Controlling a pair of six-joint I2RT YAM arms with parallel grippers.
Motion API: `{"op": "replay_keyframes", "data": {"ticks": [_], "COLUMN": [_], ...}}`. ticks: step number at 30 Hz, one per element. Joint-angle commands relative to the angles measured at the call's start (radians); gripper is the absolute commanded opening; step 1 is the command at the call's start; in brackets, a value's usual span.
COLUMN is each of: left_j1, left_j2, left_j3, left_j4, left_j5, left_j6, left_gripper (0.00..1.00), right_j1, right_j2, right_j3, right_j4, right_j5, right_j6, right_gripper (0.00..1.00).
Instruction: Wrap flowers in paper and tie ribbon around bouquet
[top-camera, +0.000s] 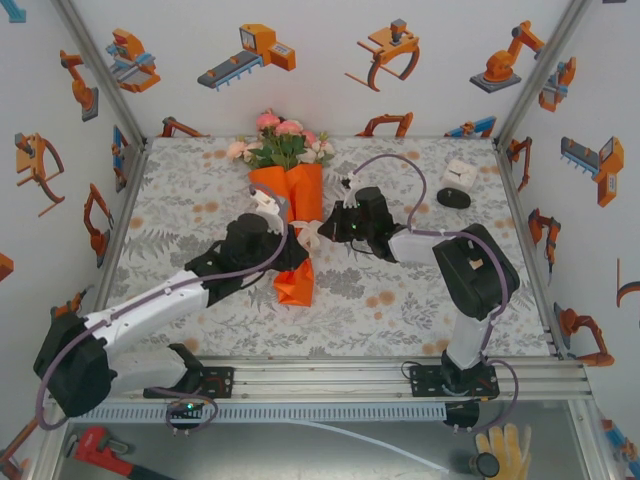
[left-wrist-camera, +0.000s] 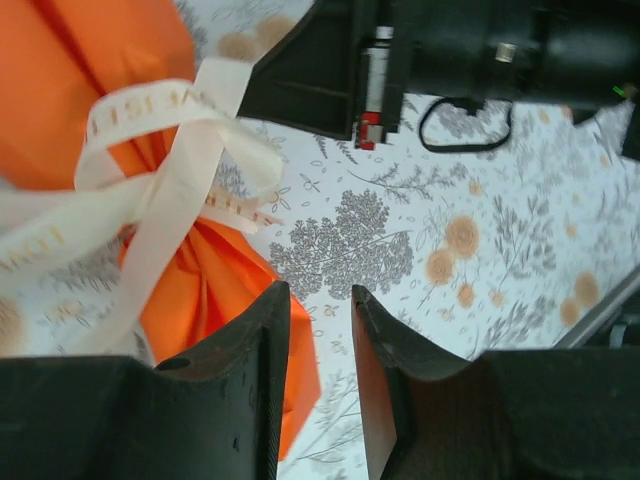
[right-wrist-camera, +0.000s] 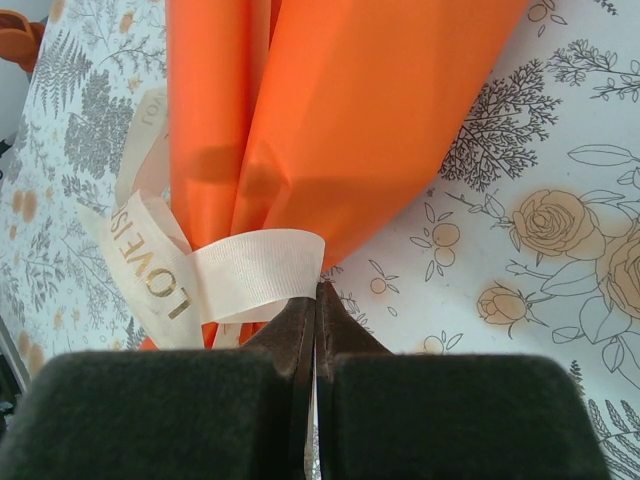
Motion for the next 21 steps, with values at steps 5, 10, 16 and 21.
{"op": "replay_keyframes", "data": {"ticks": [5, 10, 16, 21], "left_j1": [-0.115, -0.139, -0.159, -0.162], "left_j2": [0.252, 0.406, 0.519, 0.554], "left_j3": [0.235, 0.368, 0.44, 0.45], "left_j4": [-0.187, -0.296, -0.344, -0.375], "left_j5": [-0.336, -0.417, -0.48, -0.482], "left_j6": [-0.175, -0.128, -0.041, -0.058], "left_gripper": [0.34, 0.37, 0.34, 0.32], "right_j1": [0.012, 0.012, 0.013, 0.013], "right_j2": [-0.012, -0.014, -0.018, -0.015], "right_j3": [0.033, 0.032, 0.031, 0.034], "right_j4": [-0.025, -0.026, -0.022, -0.026], "right_j5": [0.025, 0.025, 0.021, 0.026], "right_j6": [0.004, -0.003, -0.001, -0.01], "right_gripper": [0.0, 0.0, 0.0, 0.0]}}
